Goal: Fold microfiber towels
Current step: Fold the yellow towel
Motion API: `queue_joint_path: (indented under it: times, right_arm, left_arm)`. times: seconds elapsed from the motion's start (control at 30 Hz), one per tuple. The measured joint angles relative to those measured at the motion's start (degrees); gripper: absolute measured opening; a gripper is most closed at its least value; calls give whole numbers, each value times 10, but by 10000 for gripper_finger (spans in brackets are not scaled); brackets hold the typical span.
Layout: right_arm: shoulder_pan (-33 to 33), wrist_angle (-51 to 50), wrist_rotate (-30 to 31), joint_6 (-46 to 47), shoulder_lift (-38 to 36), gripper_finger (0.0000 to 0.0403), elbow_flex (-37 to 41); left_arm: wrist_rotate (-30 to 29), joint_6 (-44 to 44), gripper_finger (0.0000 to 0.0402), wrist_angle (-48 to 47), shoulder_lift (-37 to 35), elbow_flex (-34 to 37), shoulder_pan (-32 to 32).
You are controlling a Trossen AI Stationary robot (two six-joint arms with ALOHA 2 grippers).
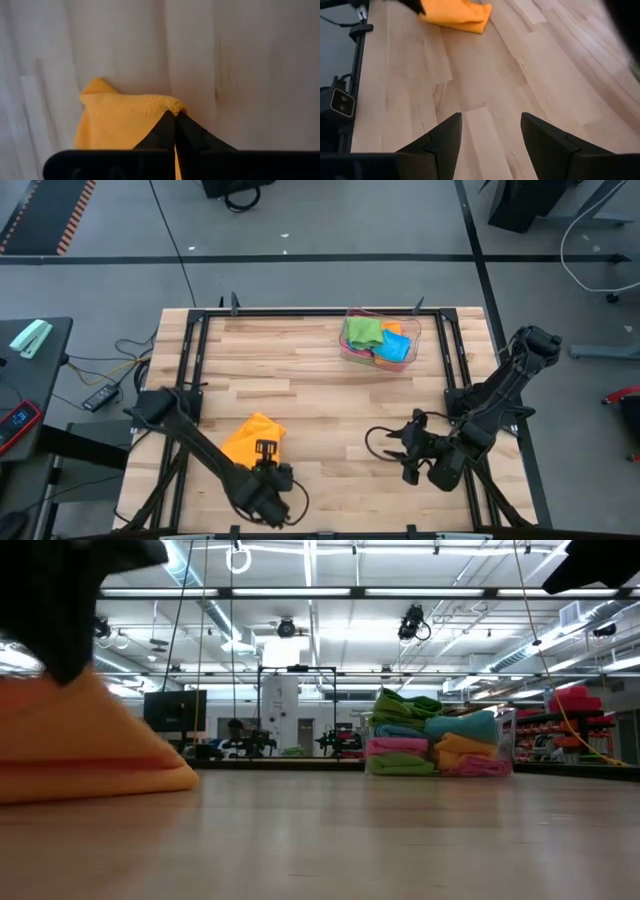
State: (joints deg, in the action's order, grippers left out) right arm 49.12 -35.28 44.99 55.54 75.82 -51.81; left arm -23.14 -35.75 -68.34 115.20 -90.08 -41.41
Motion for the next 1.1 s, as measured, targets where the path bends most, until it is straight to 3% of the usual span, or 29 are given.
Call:
queue_joint_path:
  times: [0.33, 0.6, 0.8, 0.9, 1.1]
  right_arm:
    - [-63, 142, 0, -188, 109, 213, 0]
    - [-123, 310, -4, -379, 198, 213, 0]
    - [-176, 346, -29, -457, 248, 213, 0]
    - [-213, 427, -76, -489, 273, 213, -2]
    - [-254, 639, -223, -664, 315, 213, -2]
  left_arm:
    - [58, 20, 5, -6, -94, 0, 33]
    - [59, 24, 8, -7, -93, 1, 44]
    - [59, 24, 7, -20, -92, 1, 41]
    - [53, 26, 13, -18, -92, 1, 38]
    - [23, 38, 5, 20, -92, 1, 39]
